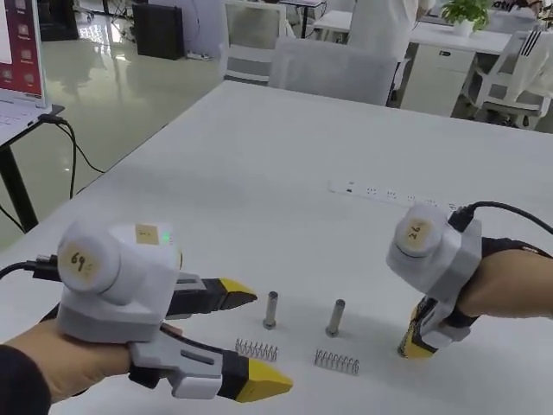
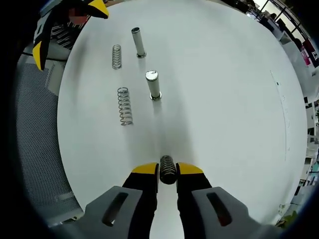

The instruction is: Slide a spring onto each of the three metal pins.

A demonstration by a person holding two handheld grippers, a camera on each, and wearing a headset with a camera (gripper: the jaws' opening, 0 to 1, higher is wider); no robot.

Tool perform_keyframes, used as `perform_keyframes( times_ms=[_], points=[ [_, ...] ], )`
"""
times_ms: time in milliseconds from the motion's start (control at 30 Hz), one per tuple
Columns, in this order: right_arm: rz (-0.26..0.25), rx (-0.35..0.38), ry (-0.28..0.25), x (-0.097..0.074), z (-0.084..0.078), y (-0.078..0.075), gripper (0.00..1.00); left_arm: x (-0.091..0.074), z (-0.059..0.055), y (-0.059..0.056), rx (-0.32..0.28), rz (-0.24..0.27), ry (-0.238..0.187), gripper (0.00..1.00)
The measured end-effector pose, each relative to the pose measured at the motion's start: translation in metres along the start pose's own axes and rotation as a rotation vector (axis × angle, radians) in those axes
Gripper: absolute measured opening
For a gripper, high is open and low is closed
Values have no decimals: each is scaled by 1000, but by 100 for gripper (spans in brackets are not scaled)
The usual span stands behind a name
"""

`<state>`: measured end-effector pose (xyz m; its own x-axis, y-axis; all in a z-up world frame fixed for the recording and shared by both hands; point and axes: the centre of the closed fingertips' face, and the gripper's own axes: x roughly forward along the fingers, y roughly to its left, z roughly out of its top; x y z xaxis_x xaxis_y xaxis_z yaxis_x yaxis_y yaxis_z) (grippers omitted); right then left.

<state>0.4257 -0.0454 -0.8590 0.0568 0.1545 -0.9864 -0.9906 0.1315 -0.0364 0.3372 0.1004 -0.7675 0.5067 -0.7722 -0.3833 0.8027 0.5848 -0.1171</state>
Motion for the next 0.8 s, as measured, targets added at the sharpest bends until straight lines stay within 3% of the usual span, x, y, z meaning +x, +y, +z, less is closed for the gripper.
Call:
perform_keyframes(
  times_ms=[200,367,433,500,633,800],
  points=[
    [-31,-26,-15,-13,3,0,19,1,-1,-1,0,-4,5,61],
    [-59,-64,-69,-37,21,5,20,2,-2,-3,2,-10,11,61],
    [-28,-81,-95,-39,30,16,20,2,-2,-3,2,-10,10,61],
    [15,-89,-121,-39,39,29,20,2,-2,-3,2,-11,11,61],
    [41,-112,-142,-34,52,42,19,2,-2,-4,4,-12,12,61],
    [75,-136,-128,-15,57,54,17,2,-2,-5,7,-16,11,60]
  ],
)
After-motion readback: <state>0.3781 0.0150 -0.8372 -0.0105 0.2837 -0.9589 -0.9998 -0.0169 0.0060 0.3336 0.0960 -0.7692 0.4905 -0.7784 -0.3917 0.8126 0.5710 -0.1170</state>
